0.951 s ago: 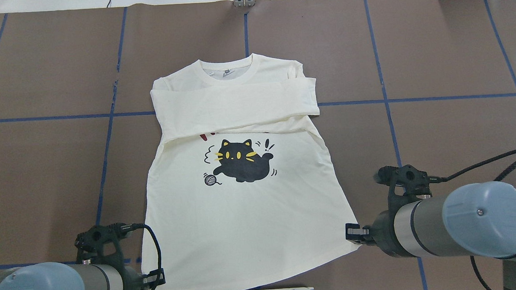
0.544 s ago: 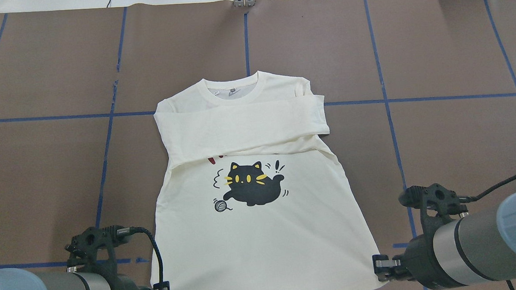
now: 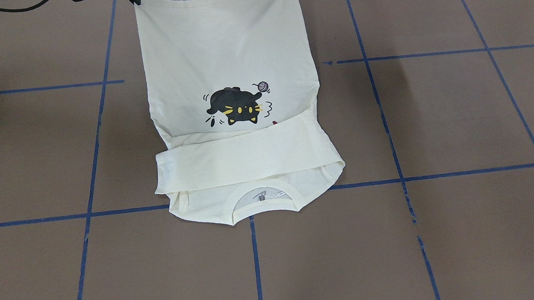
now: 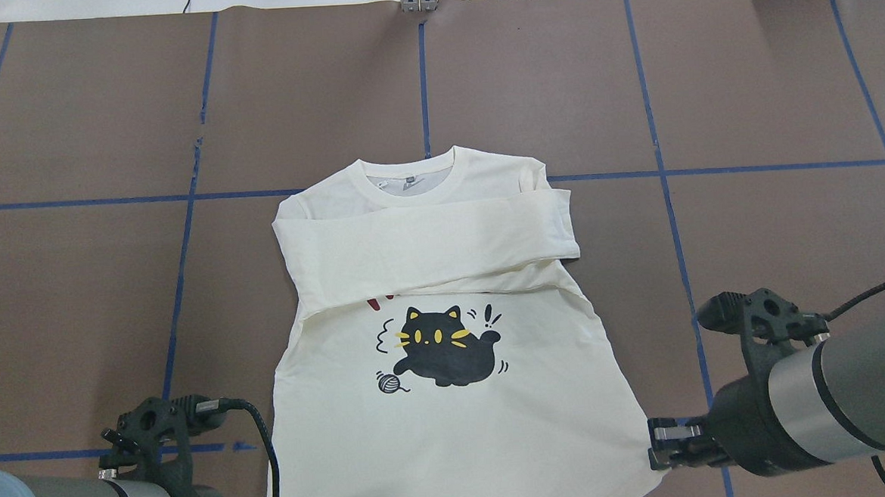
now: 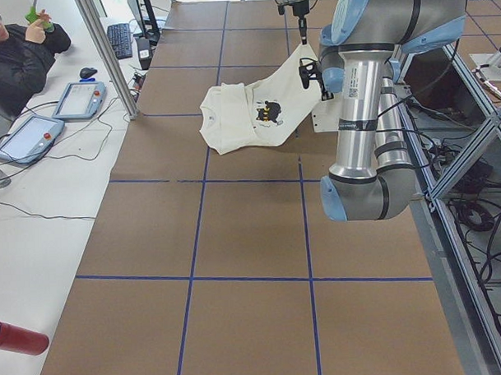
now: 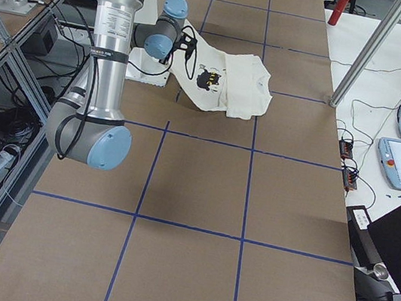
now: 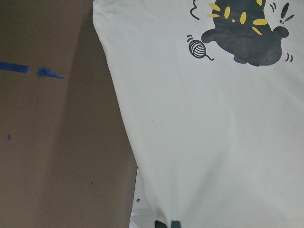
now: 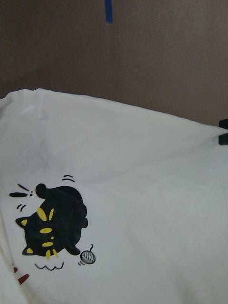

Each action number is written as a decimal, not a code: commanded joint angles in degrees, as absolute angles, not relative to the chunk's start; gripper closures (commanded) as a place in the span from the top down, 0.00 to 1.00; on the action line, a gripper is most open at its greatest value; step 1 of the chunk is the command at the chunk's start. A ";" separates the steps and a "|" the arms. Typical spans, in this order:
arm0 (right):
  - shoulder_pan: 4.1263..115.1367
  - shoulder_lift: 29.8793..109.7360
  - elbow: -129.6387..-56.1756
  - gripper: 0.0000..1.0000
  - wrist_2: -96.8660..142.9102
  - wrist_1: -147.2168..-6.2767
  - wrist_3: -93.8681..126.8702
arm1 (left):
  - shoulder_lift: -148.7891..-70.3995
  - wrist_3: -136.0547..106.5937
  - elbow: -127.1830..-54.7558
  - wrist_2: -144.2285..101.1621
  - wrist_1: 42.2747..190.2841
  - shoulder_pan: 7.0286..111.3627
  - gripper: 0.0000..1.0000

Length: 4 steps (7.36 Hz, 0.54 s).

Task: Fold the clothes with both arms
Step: 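Lift the hem with both grippers and fold it toward the collar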

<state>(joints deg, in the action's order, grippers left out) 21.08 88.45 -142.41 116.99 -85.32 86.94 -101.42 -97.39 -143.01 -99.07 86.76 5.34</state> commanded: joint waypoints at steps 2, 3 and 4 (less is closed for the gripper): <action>32.57 77.11 -133.01 0.00 118.74 -85.25 84.12 | -101.60 -94.06 -140.99 -99.84 85.79 14.55 0.00; 35.65 76.38 -130.28 0.00 118.65 -85.08 83.42 | -101.69 -93.70 -139.58 -100.45 85.61 17.37 0.00; 38.47 76.12 -127.82 0.00 118.39 -85.08 82.02 | -102.65 -93.60 -136.61 -100.98 85.69 20.01 0.00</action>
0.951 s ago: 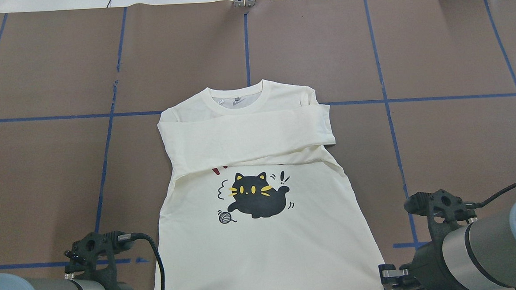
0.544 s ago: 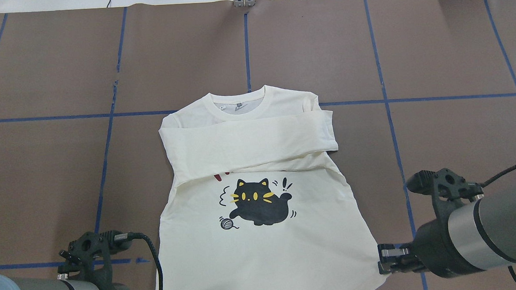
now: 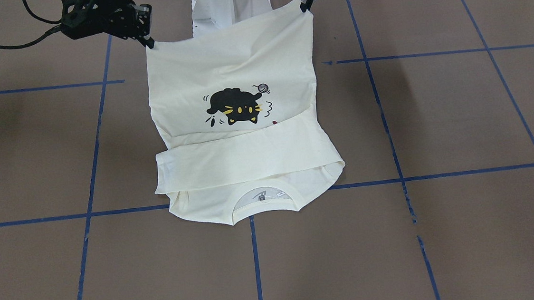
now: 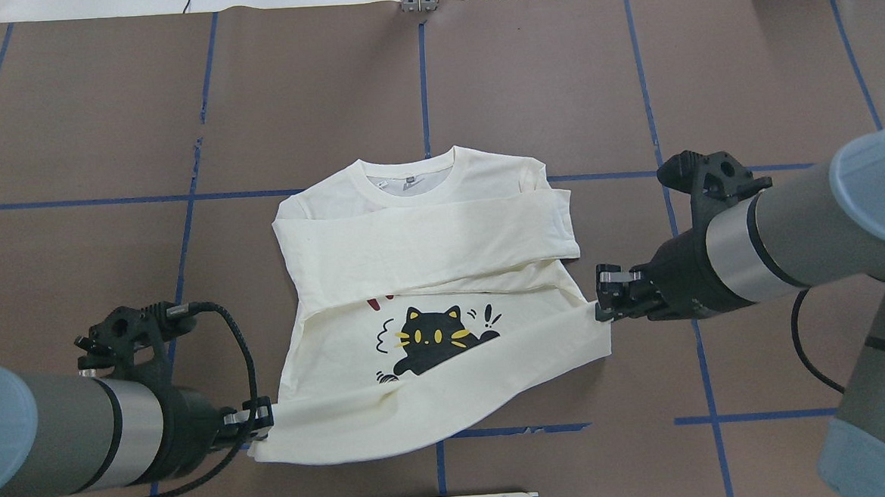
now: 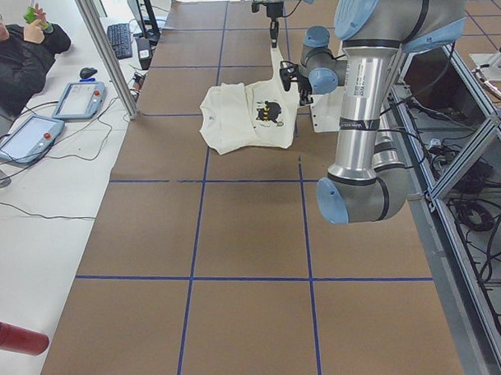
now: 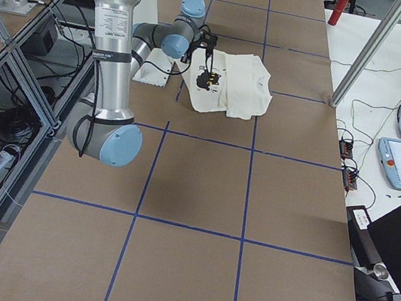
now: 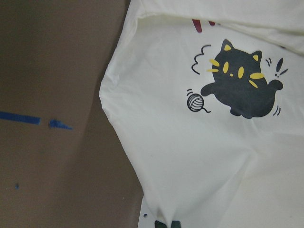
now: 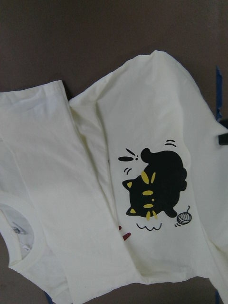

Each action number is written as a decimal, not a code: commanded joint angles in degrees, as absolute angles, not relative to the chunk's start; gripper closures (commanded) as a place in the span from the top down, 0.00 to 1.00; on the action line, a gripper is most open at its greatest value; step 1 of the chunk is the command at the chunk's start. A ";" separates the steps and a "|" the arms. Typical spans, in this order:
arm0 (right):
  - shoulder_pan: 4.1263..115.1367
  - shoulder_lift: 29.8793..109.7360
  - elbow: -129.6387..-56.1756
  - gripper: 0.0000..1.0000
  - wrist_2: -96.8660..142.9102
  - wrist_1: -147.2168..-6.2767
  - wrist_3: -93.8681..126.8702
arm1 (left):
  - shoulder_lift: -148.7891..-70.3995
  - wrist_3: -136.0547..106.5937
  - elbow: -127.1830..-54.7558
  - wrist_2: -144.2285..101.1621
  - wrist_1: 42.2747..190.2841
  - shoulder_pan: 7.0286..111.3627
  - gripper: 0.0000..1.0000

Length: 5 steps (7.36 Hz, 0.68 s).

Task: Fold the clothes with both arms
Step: 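Lift the hem with both grippers and fold it toward the collar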

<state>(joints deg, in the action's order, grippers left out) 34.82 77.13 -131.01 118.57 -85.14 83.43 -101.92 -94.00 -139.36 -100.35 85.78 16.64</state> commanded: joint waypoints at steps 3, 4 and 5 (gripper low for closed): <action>42.80 68.68 -117.29 0.00 117.95 -85.08 79.80 | -109.67 -90.19 -126.50 -100.73 85.78 28.36 0.00; 43.41 66.99 -114.55 0.00 117.86 -85.08 79.63 | -110.30 -89.91 -124.91 -100.64 85.96 31.87 0.00; 44.64 66.62 -112.35 0.00 117.86 -85.08 78.50 | -110.30 -88.87 -123.59 -100.63 86.04 33.21 0.00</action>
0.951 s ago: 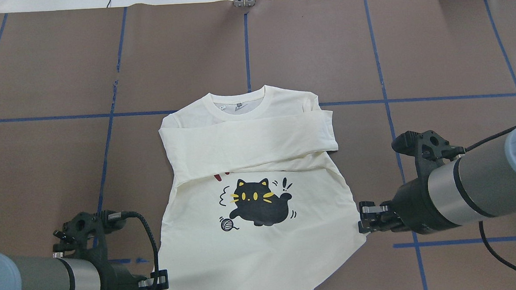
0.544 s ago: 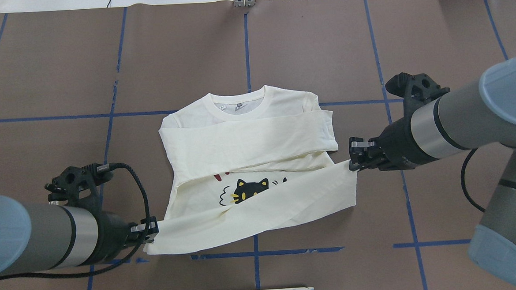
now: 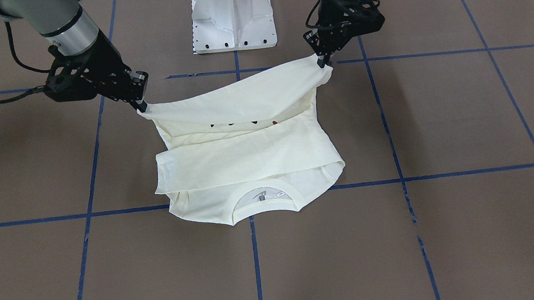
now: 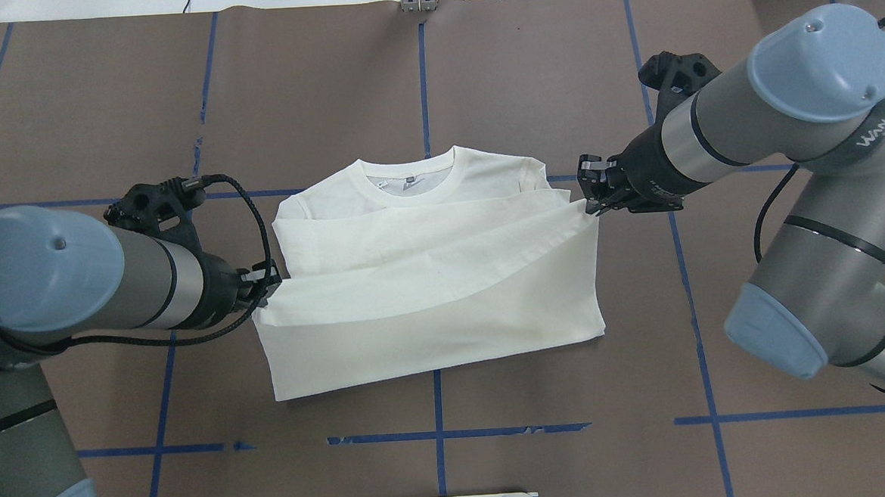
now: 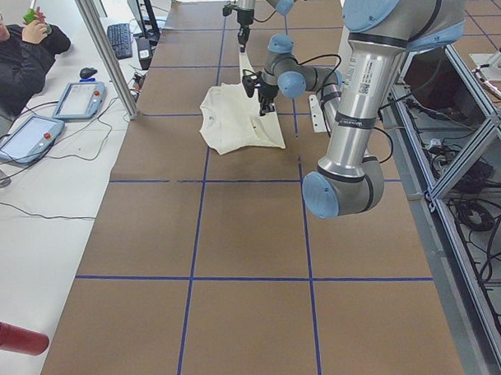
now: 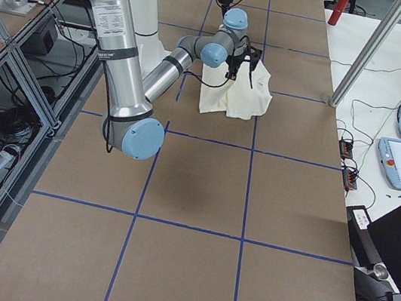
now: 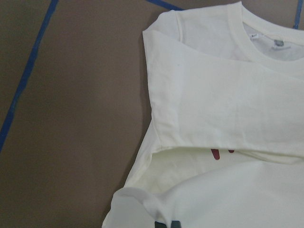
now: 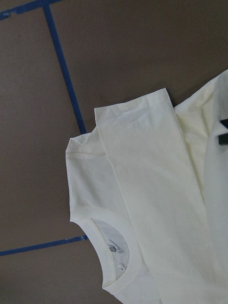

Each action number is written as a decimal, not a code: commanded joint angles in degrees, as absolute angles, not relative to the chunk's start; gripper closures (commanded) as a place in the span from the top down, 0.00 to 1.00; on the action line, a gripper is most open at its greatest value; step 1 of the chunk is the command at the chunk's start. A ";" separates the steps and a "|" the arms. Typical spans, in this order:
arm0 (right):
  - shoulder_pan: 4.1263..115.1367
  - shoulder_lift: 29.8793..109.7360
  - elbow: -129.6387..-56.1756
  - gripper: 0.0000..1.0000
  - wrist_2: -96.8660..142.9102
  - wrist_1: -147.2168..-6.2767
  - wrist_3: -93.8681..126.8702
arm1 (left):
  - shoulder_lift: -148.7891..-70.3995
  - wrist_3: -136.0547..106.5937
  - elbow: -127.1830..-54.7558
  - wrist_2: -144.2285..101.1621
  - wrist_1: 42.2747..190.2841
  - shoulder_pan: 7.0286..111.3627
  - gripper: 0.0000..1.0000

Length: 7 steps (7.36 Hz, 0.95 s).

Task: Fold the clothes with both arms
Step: 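Lift the hem with both grippers and fold it toward the collar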

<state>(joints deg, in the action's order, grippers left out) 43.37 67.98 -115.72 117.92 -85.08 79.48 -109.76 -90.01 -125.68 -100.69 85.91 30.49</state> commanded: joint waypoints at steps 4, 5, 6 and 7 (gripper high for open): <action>48.43 59.61 -99.70 0.00 117.95 -84.90 76.20 | -111.88 -86.92 -109.37 -100.55 98.23 36.72 0.00; 48.43 59.24 -98.10 0.00 117.86 -82.12 76.55 | -111.88 -86.58 -108.73 -100.55 98.61 37.70 0.00; 48.25 58.98 -96.17 0.00 117.95 -79.39 76.81 | -113.19 -86.22 -108.63 -100.55 98.53 37.97 0.00; 48.25 57.50 -94.24 0.00 117.95 -78.84 76.90 | -114.51 -86.39 -108.02 -100.63 98.53 37.97 0.00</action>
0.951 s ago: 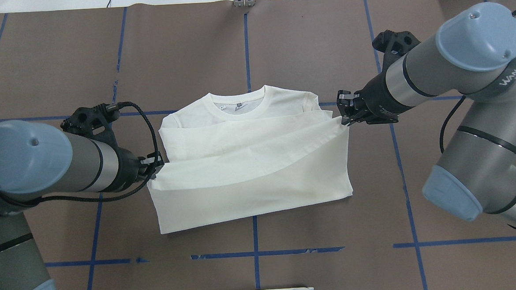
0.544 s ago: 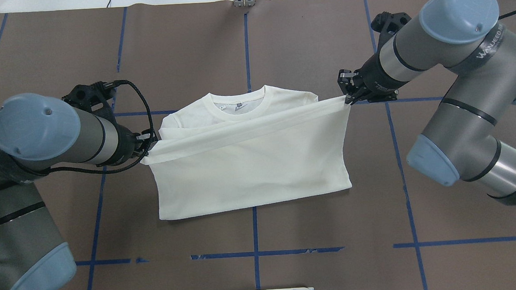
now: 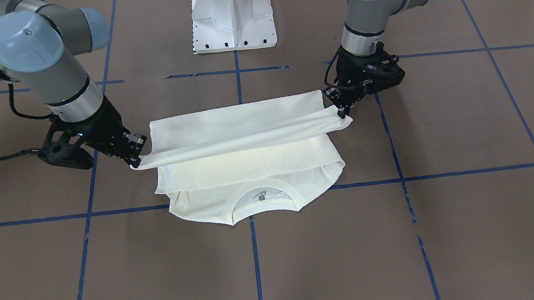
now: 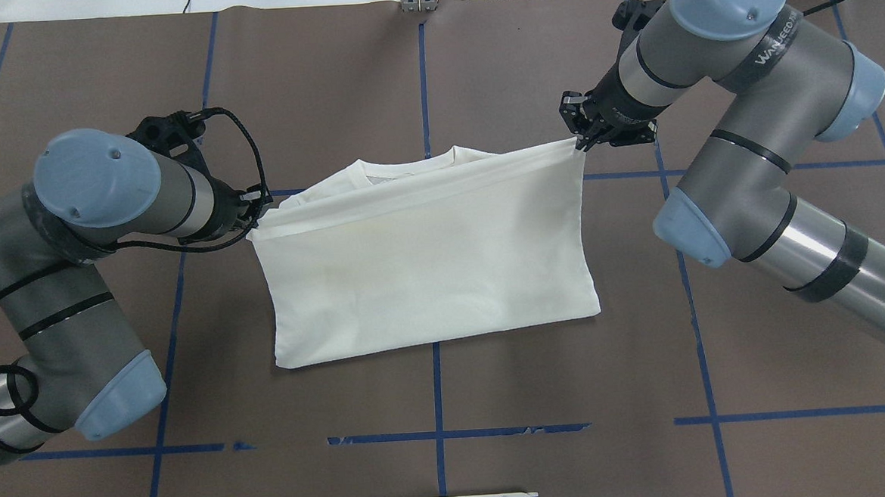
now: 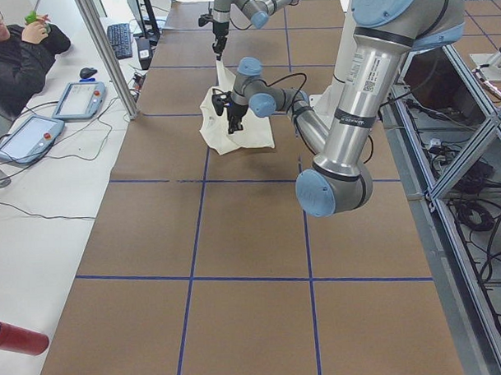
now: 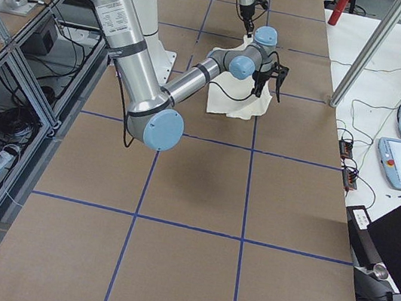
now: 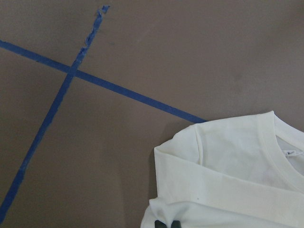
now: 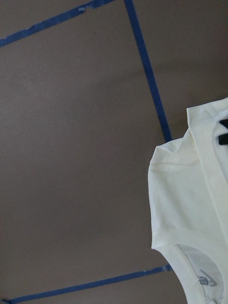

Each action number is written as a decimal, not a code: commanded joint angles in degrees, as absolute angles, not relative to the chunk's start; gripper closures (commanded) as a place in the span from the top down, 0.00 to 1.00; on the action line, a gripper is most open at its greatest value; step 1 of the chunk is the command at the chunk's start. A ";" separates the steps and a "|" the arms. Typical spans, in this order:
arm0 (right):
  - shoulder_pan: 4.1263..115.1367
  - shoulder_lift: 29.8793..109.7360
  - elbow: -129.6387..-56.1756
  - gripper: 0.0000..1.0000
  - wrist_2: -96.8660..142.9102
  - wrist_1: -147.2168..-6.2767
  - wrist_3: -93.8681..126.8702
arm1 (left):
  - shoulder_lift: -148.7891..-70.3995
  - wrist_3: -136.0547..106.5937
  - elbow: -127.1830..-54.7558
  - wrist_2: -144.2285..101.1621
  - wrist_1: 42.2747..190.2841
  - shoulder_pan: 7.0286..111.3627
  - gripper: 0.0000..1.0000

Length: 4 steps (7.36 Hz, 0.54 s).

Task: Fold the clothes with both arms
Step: 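Lay the hem down at the collar and open both grippers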

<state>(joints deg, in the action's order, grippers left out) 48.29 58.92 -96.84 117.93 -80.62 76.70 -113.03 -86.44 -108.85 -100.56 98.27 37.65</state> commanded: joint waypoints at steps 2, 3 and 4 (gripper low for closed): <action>48.16 54.16 -89.68 0.00 118.04 -77.79 76.90 | -119.16 -86.92 -101.11 -100.55 98.70 37.88 0.00; 48.16 53.10 -87.47 0.00 117.95 -77.78 76.82 | -119.27 -86.66 -99.60 -100.46 99.14 38.14 0.00; 48.25 53.17 -85.54 0.00 117.86 -75.69 76.64 | -119.35 -86.75 -98.54 -100.46 100.45 38.49 0.00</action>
<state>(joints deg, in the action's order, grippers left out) 48.20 53.75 -88.18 117.96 -77.43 76.80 -118.87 -86.75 -100.41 -100.49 99.29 38.15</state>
